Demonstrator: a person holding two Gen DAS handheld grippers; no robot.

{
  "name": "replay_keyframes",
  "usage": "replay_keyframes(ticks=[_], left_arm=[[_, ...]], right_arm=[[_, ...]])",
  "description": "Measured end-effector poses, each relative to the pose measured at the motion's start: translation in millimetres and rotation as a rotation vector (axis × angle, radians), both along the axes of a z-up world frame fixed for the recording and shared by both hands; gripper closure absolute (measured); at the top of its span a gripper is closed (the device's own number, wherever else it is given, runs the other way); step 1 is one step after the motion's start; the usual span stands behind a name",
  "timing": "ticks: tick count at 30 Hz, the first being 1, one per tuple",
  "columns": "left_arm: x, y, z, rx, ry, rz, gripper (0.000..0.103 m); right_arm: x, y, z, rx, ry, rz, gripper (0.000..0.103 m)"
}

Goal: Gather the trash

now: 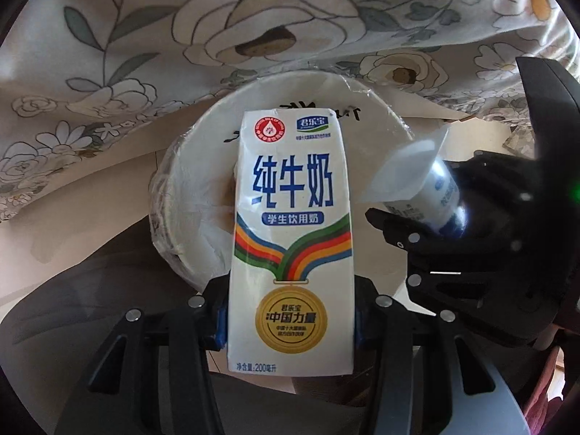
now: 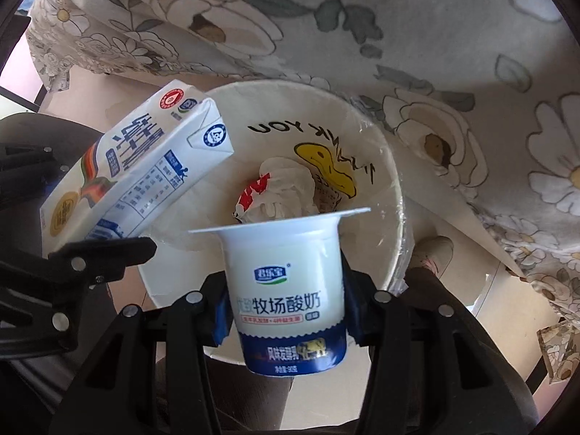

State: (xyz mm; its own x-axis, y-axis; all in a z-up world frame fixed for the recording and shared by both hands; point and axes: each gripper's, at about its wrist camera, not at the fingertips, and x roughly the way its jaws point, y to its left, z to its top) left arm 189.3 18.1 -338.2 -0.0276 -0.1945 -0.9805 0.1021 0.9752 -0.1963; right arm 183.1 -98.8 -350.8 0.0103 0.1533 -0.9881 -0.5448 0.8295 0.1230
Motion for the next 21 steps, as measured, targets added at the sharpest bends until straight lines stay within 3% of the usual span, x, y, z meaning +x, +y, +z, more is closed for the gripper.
replay_keyframes(ticks=[9, 19, 21], left_arm=[[19.3, 5.4, -41.4, -0.012, 0.059, 0.039, 0.053], [29.7, -10.7, -56.3, 0.016, 0.077, 0.036, 0.052], [28.0, -14.5, -54.4, 0.027, 0.086, 0.033, 0.046]], right_arm=[[10.8, 7.1, -34.2, -0.051, 0.027, -0.005, 0.053], [14.9, 14.2, -51.4, -0.088, 0.035, 0.026, 0.052], [15.0, 17.3, -52.6, -0.102, 0.034, 0.035, 0.044]])
